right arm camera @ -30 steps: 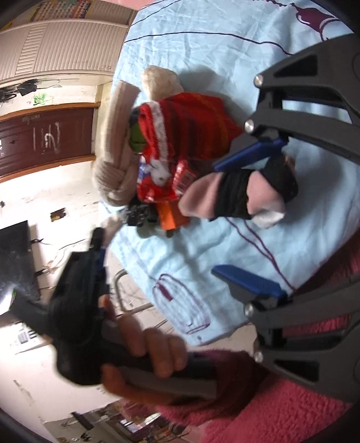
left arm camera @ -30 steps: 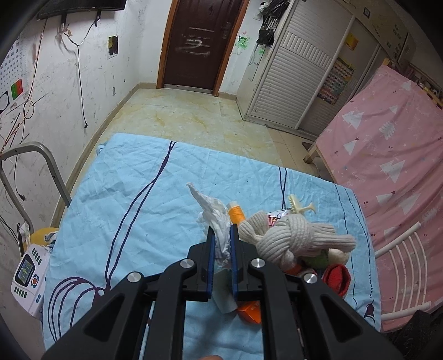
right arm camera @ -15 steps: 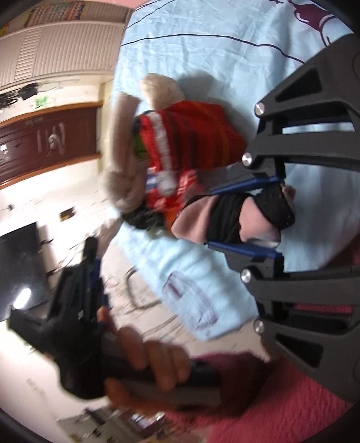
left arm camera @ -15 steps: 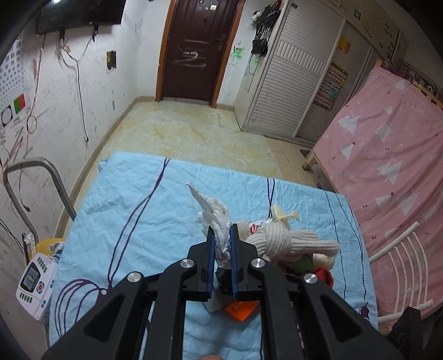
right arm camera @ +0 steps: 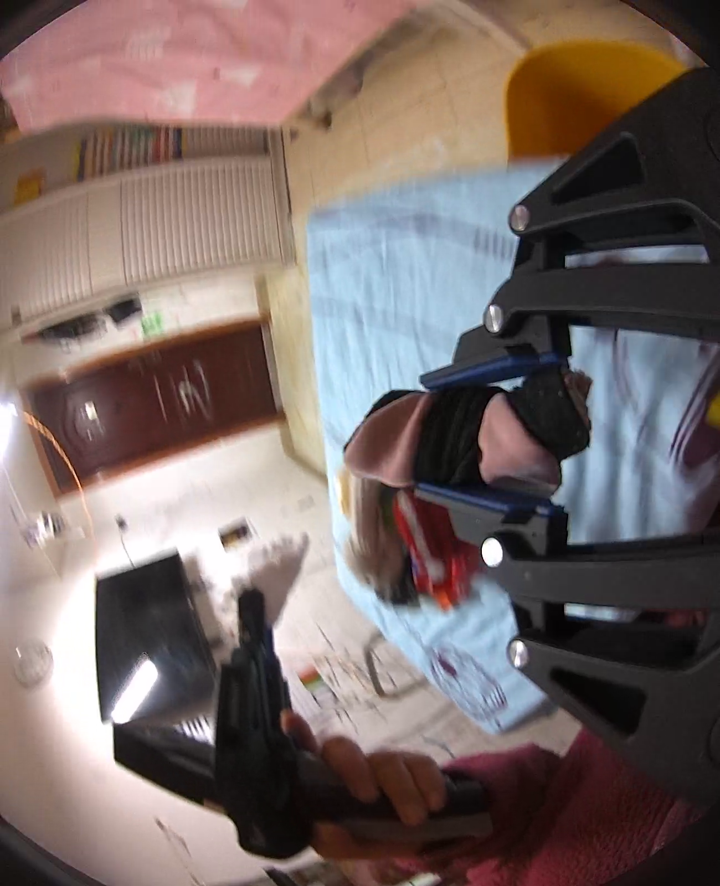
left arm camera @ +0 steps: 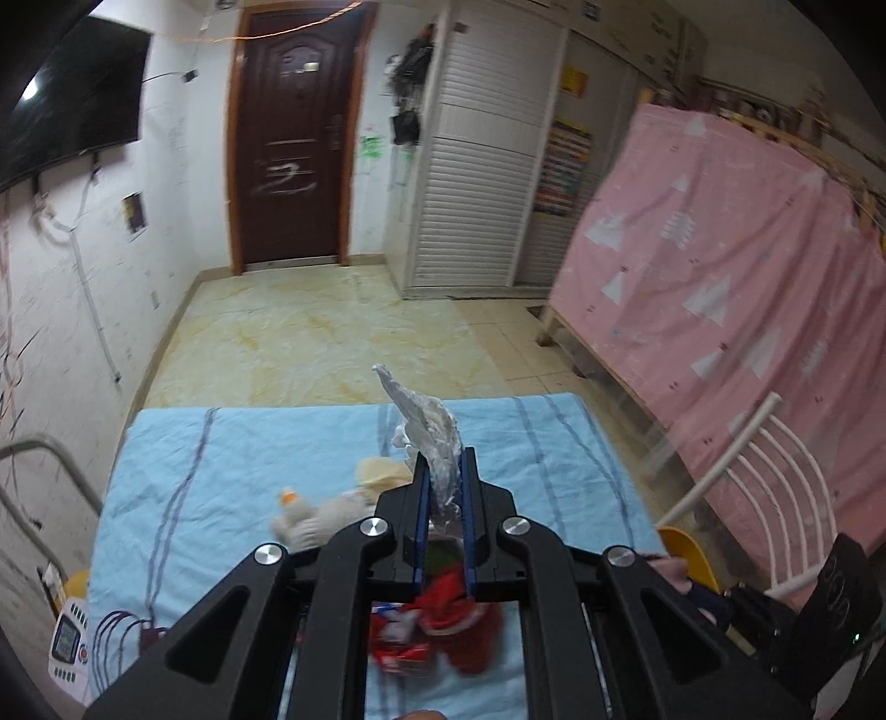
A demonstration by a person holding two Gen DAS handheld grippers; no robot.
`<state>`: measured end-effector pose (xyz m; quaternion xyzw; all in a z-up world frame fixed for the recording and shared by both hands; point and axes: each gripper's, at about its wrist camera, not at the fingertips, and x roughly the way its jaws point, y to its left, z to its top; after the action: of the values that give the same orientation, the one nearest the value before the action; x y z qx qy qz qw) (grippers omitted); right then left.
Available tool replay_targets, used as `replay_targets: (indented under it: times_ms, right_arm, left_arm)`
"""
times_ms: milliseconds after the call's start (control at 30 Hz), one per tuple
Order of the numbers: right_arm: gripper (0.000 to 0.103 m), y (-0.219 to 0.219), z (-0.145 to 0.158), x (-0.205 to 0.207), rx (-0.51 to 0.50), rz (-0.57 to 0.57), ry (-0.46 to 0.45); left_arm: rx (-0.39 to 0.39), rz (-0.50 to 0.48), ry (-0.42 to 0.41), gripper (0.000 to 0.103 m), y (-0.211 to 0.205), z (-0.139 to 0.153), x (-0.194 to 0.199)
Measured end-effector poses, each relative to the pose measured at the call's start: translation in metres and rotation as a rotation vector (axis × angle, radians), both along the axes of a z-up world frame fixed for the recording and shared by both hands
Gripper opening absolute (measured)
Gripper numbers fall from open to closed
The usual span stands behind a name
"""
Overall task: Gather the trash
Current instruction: 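Carry the sock to the yellow bucket and open the right tool, then return both tools to the pile on the bed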
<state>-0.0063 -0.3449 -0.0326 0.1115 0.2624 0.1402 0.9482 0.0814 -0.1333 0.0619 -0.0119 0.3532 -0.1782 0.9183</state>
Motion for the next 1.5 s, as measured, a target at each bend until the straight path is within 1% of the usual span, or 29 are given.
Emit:
replay_targets:
  times_ms: [33, 233, 300, 433, 467, 567, 600, 733, 800, 867, 933, 967, 1000, 1033, 1067, 1100, 1300, 1500]
  right_arm:
    - [0.032, -0.013, 0.0, -0.006, -0.004, -0.044, -0.001]
    - [0.032, -0.059, -0.009, -0.026, -0.024, -0.215, 0.013]
    - [0.032, -0.076, -0.012, -0.023, -0.034, -0.262, 0.03]
    - [0.034, -0.107, -0.03, -0.026, -0.056, -0.375, 0.094]
    - [0.037, -0.112, -0.034, -0.026, -0.056, -0.399, 0.11]
    - [0.052, -0.131, -0.039, -0.035, -0.041, -0.447, 0.111]
    - [0.054, -0.135, -0.038, -0.038, -0.041, -0.463, 0.105]
    - [0.055, -0.163, -0.031, -0.055, -0.011, -0.542, 0.064]
    - [0.058, -0.172, -0.028, -0.063, -0.003, -0.581, 0.051]
    - [0.06, -0.179, -0.024, -0.069, 0.009, -0.601, 0.041]
    - [0.061, -0.185, -0.022, -0.074, 0.019, -0.611, 0.029]
    - [0.064, -0.185, -0.02, -0.076, 0.021, -0.613, 0.022]
    - [0.066, -0.184, -0.019, -0.076, 0.022, -0.612, 0.017]
    - [0.066, -0.182, -0.019, -0.075, 0.023, -0.607, 0.014]
    - [0.066, -0.181, -0.019, -0.074, 0.022, -0.602, 0.014]
    - [0.066, -0.179, -0.02, -0.072, 0.021, -0.597, 0.015]
    - [0.067, -0.166, -0.018, -0.064, 0.03, -0.555, 0.013]
    - [0.067, -0.135, -0.019, -0.042, 0.014, -0.482, 0.035]
  left_arm:
    - [0.003, -0.02, 0.0, 0.001, -0.01, 0.0, -0.002]
    - [0.019, -0.177, 0.031, 0.001, -0.085, -0.007, -0.016]
    - [0.021, -0.232, 0.044, 0.001, -0.11, -0.01, -0.023]
    - [0.016, -0.341, 0.088, 0.001, -0.157, -0.02, -0.035]
    - [0.014, -0.366, 0.103, 0.001, -0.168, -0.024, -0.037]
    - [0.018, -0.438, 0.148, 0.001, -0.203, -0.035, -0.046]
    - [0.02, -0.453, 0.158, 0.001, -0.209, -0.039, -0.049]
    - [0.022, -0.523, 0.215, 0.001, -0.245, -0.059, -0.06]
    - [0.032, -0.557, 0.247, 0.005, -0.261, -0.071, -0.064]
    - [0.049, -0.574, 0.265, 0.007, -0.273, -0.08, -0.069]
    - [0.057, -0.585, 0.275, 0.011, -0.279, -0.086, -0.072]
    - [0.056, -0.589, 0.28, 0.019, -0.28, -0.088, -0.073]
    - [0.054, -0.593, 0.283, 0.033, -0.28, -0.089, -0.075]
    - [0.05, -0.592, 0.283, 0.042, -0.28, -0.088, -0.075]
    - [0.043, -0.589, 0.283, 0.057, -0.278, -0.087, -0.074]
    - [0.036, -0.583, 0.279, 0.059, -0.275, -0.086, -0.074]
    - [0.009, -0.528, 0.266, 0.06, -0.25, -0.075, -0.062]
    - [-0.005, -0.461, 0.199, 0.062, -0.216, -0.057, -0.056]
